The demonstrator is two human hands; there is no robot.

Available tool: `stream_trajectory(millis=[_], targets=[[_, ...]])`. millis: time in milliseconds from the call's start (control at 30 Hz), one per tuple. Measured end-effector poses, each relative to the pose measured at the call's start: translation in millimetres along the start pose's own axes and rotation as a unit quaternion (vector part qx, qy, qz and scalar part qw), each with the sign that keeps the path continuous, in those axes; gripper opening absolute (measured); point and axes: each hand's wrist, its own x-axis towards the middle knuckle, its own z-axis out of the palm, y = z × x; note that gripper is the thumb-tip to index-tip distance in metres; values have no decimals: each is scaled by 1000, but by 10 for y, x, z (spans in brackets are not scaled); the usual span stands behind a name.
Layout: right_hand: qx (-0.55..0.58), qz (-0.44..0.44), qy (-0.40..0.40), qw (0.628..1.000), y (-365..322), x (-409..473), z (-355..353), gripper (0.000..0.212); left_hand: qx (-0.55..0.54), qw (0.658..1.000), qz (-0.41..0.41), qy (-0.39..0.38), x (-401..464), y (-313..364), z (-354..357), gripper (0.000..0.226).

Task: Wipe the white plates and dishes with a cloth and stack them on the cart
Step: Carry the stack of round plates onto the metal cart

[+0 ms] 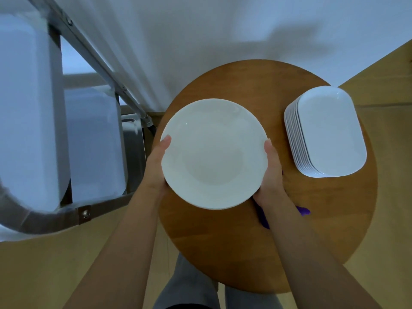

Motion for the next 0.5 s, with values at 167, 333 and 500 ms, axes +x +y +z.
stream_trajectory(millis=[167, 333, 500], targets=[[-168, 45, -56, 983, -50, -152, -198, 55, 57, 998, -10, -22, -79, 59, -110, 35], [-215, 92, -6, 972, -569, 162, -152, 79, 10, 999, -12, 36, -339, -68, -85, 51], [-252, 118, -45, 960, -631, 305, 199, 41, -39, 992, -72, 96, -475, -230, 80, 77]])
